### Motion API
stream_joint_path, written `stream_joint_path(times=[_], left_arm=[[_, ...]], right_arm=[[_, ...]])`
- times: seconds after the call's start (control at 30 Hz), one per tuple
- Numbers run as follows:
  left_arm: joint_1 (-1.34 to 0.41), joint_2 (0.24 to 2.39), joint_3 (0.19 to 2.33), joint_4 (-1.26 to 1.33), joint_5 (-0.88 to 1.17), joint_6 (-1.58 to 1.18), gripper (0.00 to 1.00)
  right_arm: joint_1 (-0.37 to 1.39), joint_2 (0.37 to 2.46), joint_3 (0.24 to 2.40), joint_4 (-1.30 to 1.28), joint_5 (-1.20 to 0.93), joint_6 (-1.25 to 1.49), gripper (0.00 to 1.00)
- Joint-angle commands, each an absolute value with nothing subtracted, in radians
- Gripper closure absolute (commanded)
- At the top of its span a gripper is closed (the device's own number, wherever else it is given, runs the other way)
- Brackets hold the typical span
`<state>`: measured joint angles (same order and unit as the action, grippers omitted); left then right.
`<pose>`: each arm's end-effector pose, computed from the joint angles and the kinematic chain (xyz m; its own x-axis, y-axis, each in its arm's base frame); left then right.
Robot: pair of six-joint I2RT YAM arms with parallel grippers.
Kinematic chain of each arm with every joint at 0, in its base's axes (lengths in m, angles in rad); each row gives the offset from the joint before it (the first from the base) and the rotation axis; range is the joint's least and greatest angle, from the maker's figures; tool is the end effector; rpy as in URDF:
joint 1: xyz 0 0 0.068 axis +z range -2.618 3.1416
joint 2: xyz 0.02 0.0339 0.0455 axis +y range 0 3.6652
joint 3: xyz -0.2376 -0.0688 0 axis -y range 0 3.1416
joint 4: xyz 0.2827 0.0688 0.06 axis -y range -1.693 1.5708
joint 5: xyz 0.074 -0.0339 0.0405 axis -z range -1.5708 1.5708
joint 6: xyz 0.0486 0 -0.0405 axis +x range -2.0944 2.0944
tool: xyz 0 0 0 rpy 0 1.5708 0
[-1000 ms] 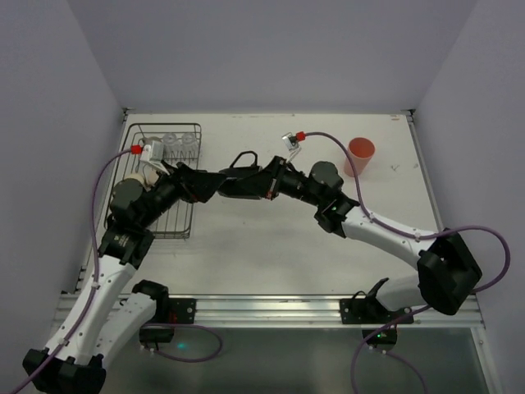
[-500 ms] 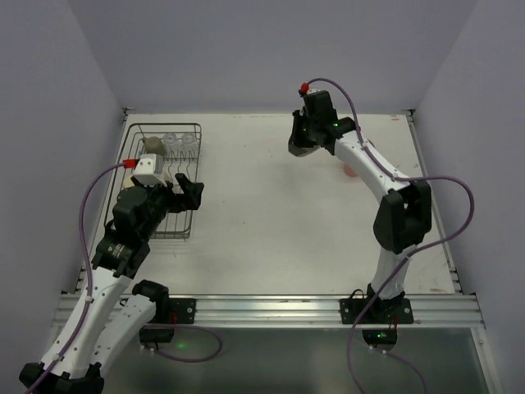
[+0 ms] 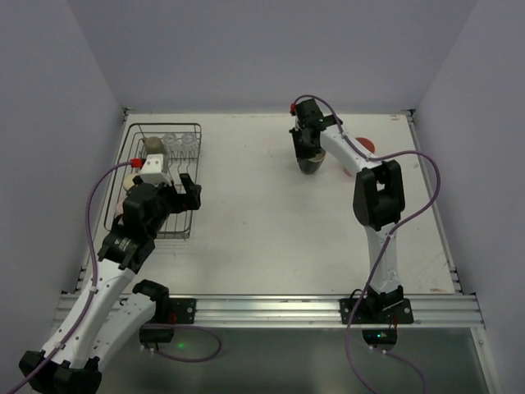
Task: Unload the cups from the dish rack
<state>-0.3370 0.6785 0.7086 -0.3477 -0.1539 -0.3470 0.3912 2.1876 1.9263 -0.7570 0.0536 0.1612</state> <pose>0.2211 -0.0696 0.2930 -0.3415 -0.2364 -0.9096 0.0778 0.9574 -0.2781 0.4728 0.1922 0.1879 -0.8336 -0.1705 -0.5253 -0.2239 0.9738 0.0392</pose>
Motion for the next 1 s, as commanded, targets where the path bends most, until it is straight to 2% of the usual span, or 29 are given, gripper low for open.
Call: stream_joint_path(times=[0.0, 0.1, 0.13, 0.23, 0.27, 0.37, 0.47, 0.63, 0.8, 0.97], left_arm=[[-0.336, 0.704, 0.726, -0.353, -0.202, -0.328, 0.0], [-0.324, 0.721, 0.733, -0.357, -0.21, -0.333, 0.0], [-0.322, 0.733, 0.742, -0.359, -0.213, -0.339, 0.0], [-0.319, 0.771, 0.776, -0.383, -0.233, -0.356, 0.0], [-0.319, 0.782, 0.784, -0.4, -0.241, -0.362, 0.0], [-0.319, 0.808, 0.808, -0.405, -0.264, -0.383, 0.0], [-0.318, 0.836, 0.836, -0.407, -0.302, -0.408, 0.0], [-0.26, 0.926, 0.885, -0.399, -0.385, -0.436, 0.0], [-0.146, 1.024, 0.9, -0.354, -0.417, -0.442, 0.0], [-0.069, 1.132, 0.943, -0.33, -0.362, -0.454, 0.0]], right_arm=[[0.368, 2.19, 1.98, -0.769, 0.069, 0.106, 0.99], [0.367, 2.195, 1.974, -0.769, 0.077, 0.101, 0.89], [0.367, 2.188, 1.973, -0.767, 0.074, 0.1, 0.77], [0.367, 2.168, 1.982, -0.762, 0.063, 0.103, 0.59], [0.367, 2.151, 1.985, -0.762, 0.06, 0.106, 0.46], [0.368, 2.105, 1.985, -0.756, 0.054, 0.123, 0.27], [0.368, 2.043, 1.936, -0.721, 0.025, 0.146, 0.21], [0.371, 1.81, 1.738, -0.605, -0.076, 0.195, 0.11], [0.383, 1.591, 1.531, -0.465, -0.147, 0.221, 0.09], [0.383, 1.502, 1.467, -0.411, -0.195, 0.241, 0.11]])
